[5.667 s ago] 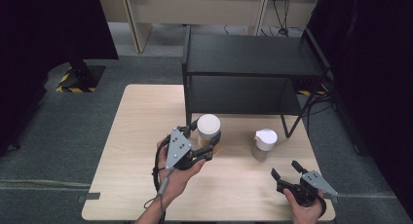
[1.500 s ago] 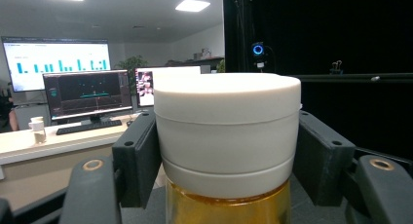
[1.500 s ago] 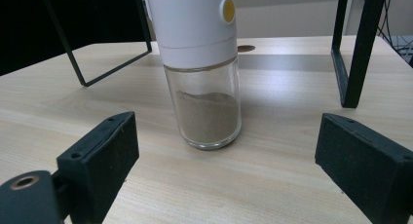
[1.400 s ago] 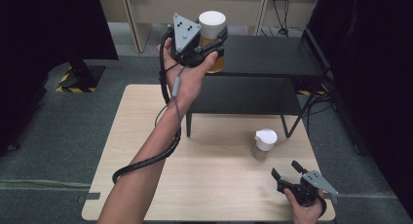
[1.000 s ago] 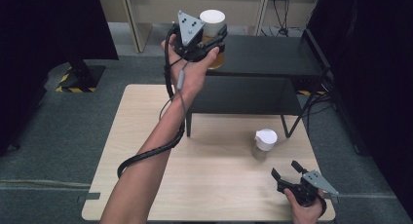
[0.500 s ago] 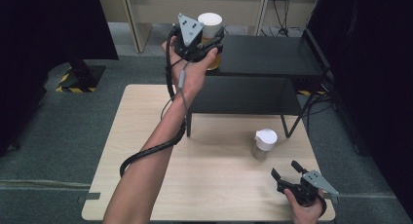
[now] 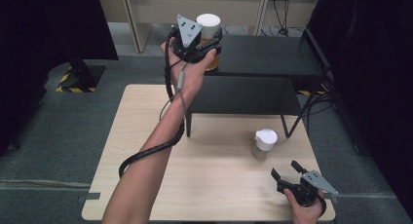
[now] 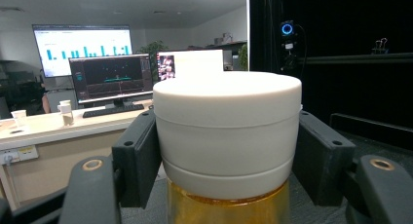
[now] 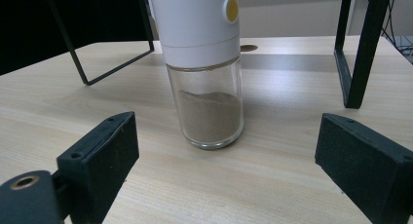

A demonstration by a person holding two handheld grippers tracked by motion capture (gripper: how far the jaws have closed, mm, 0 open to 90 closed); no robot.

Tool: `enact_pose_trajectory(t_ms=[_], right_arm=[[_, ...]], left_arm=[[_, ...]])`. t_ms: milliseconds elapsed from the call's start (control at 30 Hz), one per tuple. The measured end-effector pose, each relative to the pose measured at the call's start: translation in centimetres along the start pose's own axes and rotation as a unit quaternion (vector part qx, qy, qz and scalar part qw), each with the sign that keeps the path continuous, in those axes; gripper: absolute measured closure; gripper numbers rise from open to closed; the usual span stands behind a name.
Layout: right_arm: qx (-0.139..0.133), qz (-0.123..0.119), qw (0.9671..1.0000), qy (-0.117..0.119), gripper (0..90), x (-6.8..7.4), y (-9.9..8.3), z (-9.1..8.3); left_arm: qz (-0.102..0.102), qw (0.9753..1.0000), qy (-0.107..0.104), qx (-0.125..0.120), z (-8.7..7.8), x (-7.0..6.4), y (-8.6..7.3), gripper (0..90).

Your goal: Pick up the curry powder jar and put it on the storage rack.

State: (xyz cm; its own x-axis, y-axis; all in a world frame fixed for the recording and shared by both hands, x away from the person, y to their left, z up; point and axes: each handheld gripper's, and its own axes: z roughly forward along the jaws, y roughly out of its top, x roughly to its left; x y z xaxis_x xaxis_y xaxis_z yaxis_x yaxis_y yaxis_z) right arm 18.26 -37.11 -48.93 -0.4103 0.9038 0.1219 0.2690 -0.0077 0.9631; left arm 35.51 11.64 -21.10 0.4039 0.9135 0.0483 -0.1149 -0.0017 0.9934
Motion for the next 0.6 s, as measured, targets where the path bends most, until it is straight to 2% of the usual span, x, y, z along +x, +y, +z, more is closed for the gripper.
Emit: enact_pose_trajectory(t_ms=[467,600], right_arm=[[0.0,-0.002,1.0,0.0,8.8,0.02,0.0,0.0],[0.0,-0.001,1.0,0.001,8.8,-0.01,0.0,0.01]], left_arm=[[-0.008,0.9999,-0.006,-0.001,-0.11,0.3,-0.01,32.7],[-0.018,0.9998,-0.003,-0.008,-0.37,0.3,-0.12,23.1]])
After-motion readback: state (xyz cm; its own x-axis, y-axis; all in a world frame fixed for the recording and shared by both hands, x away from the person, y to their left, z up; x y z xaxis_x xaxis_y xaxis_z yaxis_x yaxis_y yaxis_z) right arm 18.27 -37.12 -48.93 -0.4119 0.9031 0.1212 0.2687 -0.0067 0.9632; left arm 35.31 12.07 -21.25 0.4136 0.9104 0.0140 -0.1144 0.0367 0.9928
